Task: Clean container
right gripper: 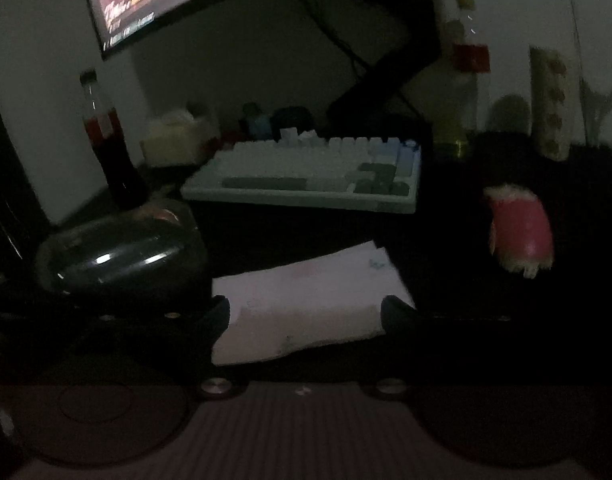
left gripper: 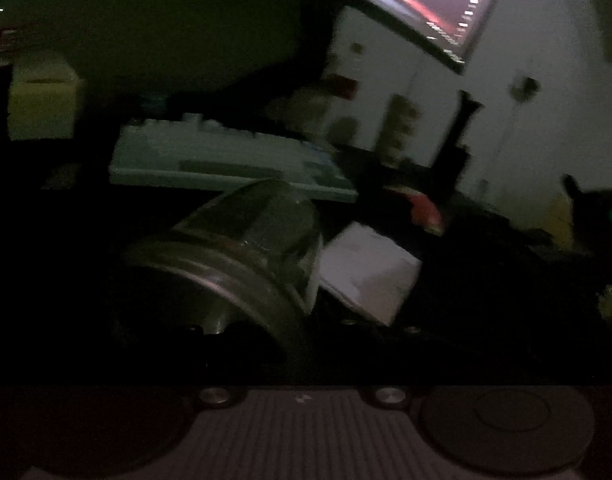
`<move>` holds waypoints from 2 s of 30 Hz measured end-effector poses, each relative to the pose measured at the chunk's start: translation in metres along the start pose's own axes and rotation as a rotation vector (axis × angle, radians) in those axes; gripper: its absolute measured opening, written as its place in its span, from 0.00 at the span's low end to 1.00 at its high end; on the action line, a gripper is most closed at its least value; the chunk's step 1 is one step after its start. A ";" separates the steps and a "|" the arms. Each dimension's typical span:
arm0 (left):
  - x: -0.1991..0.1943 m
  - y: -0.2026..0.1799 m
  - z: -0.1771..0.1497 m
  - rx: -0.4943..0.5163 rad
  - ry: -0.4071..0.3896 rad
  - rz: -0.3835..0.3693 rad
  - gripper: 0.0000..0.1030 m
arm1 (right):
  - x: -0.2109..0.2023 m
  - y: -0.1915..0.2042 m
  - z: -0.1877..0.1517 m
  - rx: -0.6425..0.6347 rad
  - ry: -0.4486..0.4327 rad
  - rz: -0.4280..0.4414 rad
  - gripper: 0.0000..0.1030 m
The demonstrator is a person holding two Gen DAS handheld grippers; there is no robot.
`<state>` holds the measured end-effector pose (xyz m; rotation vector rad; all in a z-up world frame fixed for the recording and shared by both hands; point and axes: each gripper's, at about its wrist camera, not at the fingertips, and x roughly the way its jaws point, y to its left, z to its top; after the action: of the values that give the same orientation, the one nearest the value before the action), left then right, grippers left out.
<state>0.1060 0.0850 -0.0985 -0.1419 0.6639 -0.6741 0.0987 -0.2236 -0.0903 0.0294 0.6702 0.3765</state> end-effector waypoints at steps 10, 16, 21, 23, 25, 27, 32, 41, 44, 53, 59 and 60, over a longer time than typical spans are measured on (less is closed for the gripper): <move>-0.010 0.007 -0.007 0.021 -0.059 0.084 0.11 | 0.059 0.028 0.022 -0.188 0.133 0.005 0.83; -0.008 0.006 -0.013 -0.008 -0.189 0.123 0.28 | 0.070 0.020 0.009 -0.111 0.143 -0.044 0.82; -0.008 0.006 -0.008 -0.053 -0.203 0.154 0.90 | 0.058 0.025 -0.003 -0.086 0.060 -0.092 0.57; -0.007 0.001 -0.005 -0.023 -0.200 0.199 0.95 | 0.052 0.028 -0.006 -0.076 0.033 -0.116 0.13; -0.006 -0.003 -0.003 -0.017 -0.191 0.227 0.99 | 0.046 0.028 -0.010 -0.060 0.025 -0.130 0.11; -0.003 -0.002 0.000 -0.031 -0.185 0.260 1.00 | 0.037 0.029 -0.014 -0.041 0.010 -0.136 0.10; 0.006 0.007 0.000 -0.108 -0.182 0.392 1.00 | -0.001 0.026 -0.029 0.045 -0.095 -0.126 0.10; 0.007 0.033 -0.004 -0.236 -0.246 0.372 0.75 | -0.016 0.023 -0.044 0.073 -0.096 -0.173 0.10; 0.011 0.034 0.001 -0.214 -0.218 0.264 0.15 | -0.013 0.031 -0.053 0.044 -0.070 -0.182 0.10; 0.004 0.045 -0.003 -0.158 -0.160 -0.040 0.09 | -0.025 0.030 -0.059 0.015 -0.108 -0.208 0.53; -0.009 0.061 -0.010 -0.093 -0.047 -0.290 0.09 | -0.043 0.025 -0.055 -0.004 -0.133 -0.165 0.90; -0.010 0.061 -0.010 -0.079 -0.039 -0.294 0.09 | -0.043 0.026 -0.053 -0.017 -0.127 -0.135 0.91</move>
<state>0.1264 0.1394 -0.1216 -0.3296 0.6388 -0.9250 0.0269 -0.2196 -0.1029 -0.0079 0.5403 0.2477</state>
